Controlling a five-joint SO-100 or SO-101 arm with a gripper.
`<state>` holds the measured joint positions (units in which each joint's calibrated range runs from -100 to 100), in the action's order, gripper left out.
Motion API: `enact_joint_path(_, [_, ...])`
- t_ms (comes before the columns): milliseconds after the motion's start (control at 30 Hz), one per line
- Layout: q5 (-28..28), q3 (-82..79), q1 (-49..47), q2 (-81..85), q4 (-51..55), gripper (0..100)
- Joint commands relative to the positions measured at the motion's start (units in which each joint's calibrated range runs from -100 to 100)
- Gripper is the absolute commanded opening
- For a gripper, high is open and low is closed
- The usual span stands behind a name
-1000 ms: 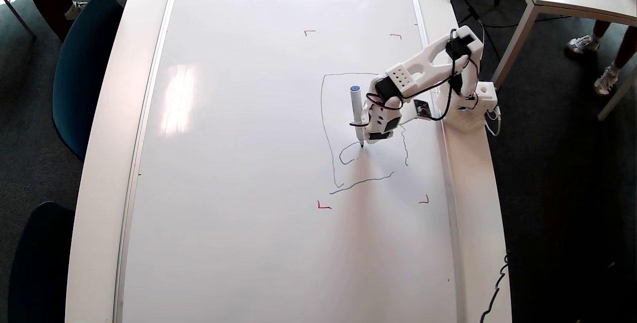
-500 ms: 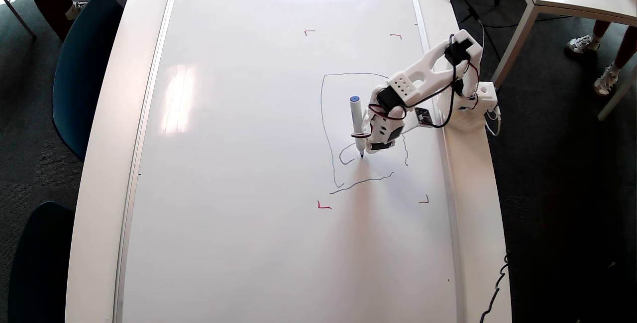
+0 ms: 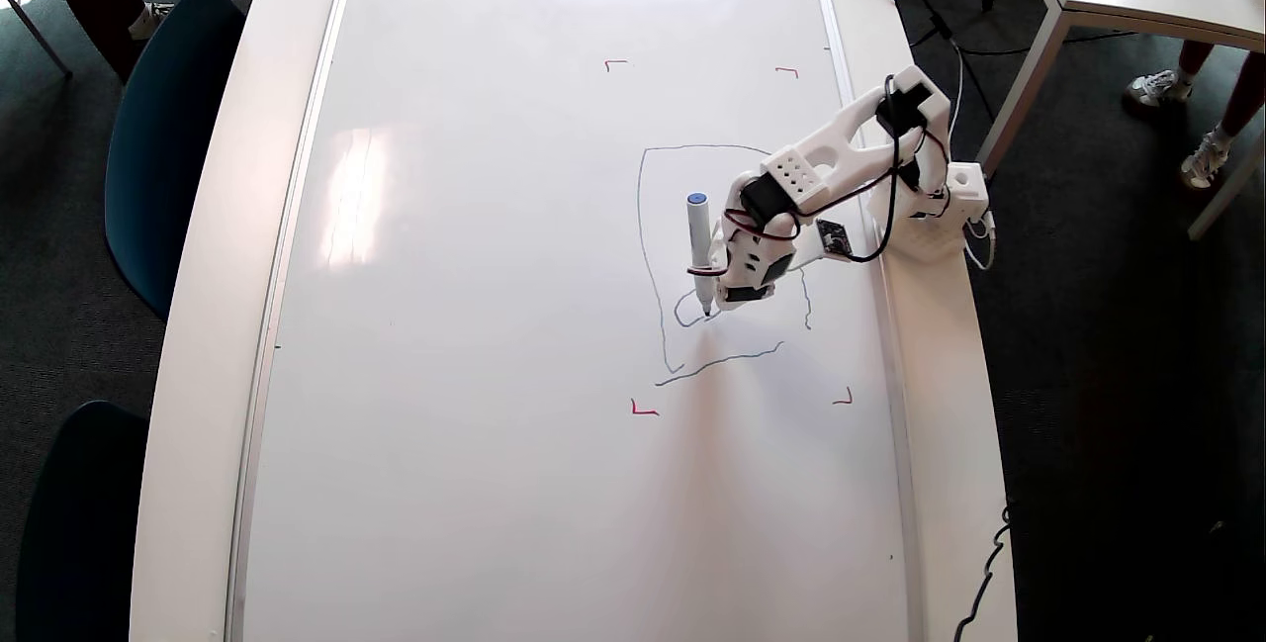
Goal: Draw on a whiteboard a robot head using a pen attached to the gripper
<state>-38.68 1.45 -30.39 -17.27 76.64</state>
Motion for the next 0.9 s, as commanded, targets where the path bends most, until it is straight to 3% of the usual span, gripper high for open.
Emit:
enact_joint_path(0, [-0.35,3.73,1.77,8.97,4.68,1])
enact_joint_path(200, [-0.61,-0.54,7.38,14.53,5.47,1])
enact_joint_path(467, [-5.40,-10.81,15.56,16.47,4.51,1])
enact_joint_path(867, [-5.77,-10.72,15.78,9.81,-2.01,1])
